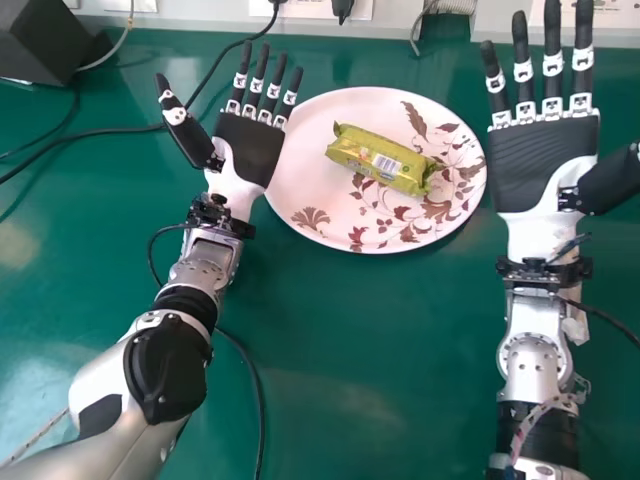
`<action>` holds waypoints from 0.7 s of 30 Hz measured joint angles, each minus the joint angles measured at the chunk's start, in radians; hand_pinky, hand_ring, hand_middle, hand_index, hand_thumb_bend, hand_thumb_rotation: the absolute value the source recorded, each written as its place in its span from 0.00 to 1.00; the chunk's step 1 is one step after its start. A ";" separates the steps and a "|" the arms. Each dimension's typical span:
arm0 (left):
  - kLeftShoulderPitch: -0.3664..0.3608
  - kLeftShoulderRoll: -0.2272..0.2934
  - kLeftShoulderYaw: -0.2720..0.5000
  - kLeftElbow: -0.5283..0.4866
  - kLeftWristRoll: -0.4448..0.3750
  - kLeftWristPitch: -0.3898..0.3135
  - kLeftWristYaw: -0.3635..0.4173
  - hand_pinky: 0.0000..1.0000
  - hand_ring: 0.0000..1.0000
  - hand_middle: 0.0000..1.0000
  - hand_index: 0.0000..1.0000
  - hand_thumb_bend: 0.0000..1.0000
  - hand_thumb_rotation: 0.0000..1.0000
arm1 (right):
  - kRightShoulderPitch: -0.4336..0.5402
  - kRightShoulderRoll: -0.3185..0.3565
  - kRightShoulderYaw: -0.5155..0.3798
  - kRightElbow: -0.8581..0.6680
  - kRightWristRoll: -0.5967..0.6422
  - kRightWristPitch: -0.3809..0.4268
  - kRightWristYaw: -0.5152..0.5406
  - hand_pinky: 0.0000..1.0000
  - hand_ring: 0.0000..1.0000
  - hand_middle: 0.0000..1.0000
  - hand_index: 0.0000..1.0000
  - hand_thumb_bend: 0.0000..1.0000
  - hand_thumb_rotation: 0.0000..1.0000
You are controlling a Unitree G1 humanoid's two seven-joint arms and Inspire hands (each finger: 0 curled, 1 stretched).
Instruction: Pick up biscuit and place it in the plate
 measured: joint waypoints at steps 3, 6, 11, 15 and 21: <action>0.000 0.002 0.001 0.000 -0.001 0.003 0.003 0.99 0.97 0.99 1.00 1.00 1.00 | -0.003 0.000 -0.017 0.027 0.000 -0.001 0.005 0.81 0.87 1.00 0.99 0.97 0.41; 0.000 0.004 0.003 0.001 -0.001 0.008 0.007 1.00 0.98 0.99 1.00 1.00 1.00 | -0.004 0.000 -0.028 0.031 0.000 -0.002 0.009 0.80 0.85 0.99 0.98 0.97 0.43; -0.001 0.005 0.004 0.001 -0.001 0.006 0.018 1.00 0.96 0.99 1.00 1.00 1.00 | -0.004 0.001 -0.034 0.031 0.004 -0.002 0.023 0.80 0.85 0.98 0.98 0.97 0.42; -0.001 0.008 0.004 0.002 -0.001 0.006 0.018 0.99 0.97 0.99 1.00 1.00 1.00 | -0.004 0.003 -0.036 0.029 0.004 -0.002 0.023 0.80 0.85 0.98 0.98 0.97 0.42; -0.001 0.009 0.003 0.002 0.000 0.006 0.018 0.97 0.95 0.98 1.00 1.00 1.00 | -0.004 0.008 -0.036 0.022 0.001 -0.011 0.023 0.82 0.85 0.98 0.98 0.96 0.43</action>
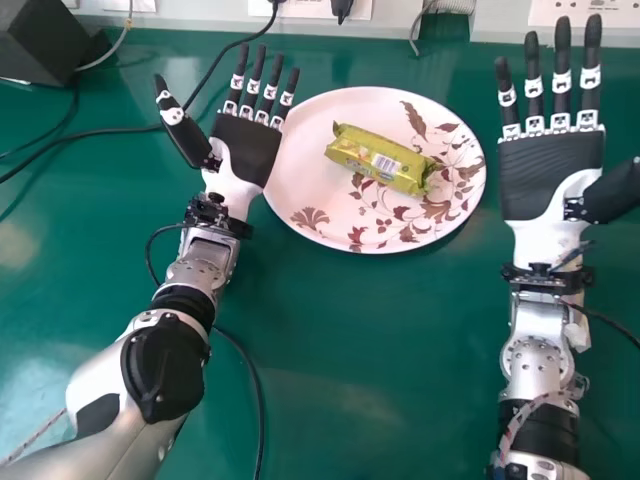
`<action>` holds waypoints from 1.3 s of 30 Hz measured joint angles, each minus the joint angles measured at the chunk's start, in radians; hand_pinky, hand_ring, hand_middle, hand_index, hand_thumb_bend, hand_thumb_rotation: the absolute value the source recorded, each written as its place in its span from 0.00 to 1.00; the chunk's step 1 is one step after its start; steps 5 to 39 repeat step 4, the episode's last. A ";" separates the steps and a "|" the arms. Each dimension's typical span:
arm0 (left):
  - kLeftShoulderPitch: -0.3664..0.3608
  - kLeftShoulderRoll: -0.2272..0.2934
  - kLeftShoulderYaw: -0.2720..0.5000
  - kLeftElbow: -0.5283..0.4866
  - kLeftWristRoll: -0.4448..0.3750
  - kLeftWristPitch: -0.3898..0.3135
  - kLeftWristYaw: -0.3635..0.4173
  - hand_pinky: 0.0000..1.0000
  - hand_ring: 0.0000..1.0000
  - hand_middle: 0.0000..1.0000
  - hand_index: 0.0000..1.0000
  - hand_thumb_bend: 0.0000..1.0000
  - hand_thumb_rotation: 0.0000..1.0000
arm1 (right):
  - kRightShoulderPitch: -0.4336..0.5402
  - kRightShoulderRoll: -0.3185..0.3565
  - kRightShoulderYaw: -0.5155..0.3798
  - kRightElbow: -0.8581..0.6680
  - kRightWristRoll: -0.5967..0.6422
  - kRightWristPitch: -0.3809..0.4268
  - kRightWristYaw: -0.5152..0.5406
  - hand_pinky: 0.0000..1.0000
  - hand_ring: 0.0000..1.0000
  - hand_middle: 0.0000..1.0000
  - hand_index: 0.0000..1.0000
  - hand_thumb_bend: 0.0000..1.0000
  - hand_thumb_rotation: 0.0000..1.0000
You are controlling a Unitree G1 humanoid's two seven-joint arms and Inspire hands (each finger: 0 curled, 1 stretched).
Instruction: Pick up biscuit and place it in the plate
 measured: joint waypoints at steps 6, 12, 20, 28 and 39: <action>0.000 0.000 0.000 0.000 0.000 -0.003 0.000 0.98 0.97 0.99 1.00 1.00 1.00 | 0.002 0.008 0.000 -0.023 0.001 -0.003 0.000 0.82 0.85 0.98 0.97 0.96 0.42; 0.000 0.000 0.000 0.000 0.000 -0.003 0.000 0.98 0.97 0.99 1.00 1.00 1.00 | 0.002 0.008 0.000 -0.023 0.001 -0.003 0.000 0.82 0.85 0.98 0.97 0.96 0.42; 0.000 0.000 0.000 0.000 0.000 -0.003 0.000 0.98 0.97 0.99 1.00 1.00 1.00 | 0.002 0.008 0.000 -0.023 0.001 -0.003 0.000 0.82 0.85 0.98 0.97 0.96 0.42; 0.000 0.000 0.000 0.000 0.000 -0.003 0.000 0.98 0.97 0.99 1.00 1.00 1.00 | 0.002 0.008 0.000 -0.023 0.001 -0.003 0.000 0.82 0.85 0.98 0.97 0.96 0.42; 0.000 0.000 0.000 0.000 0.000 -0.003 0.000 0.98 0.97 0.99 1.00 1.00 1.00 | 0.002 0.008 0.000 -0.023 0.001 -0.003 0.000 0.82 0.85 0.98 0.97 0.96 0.42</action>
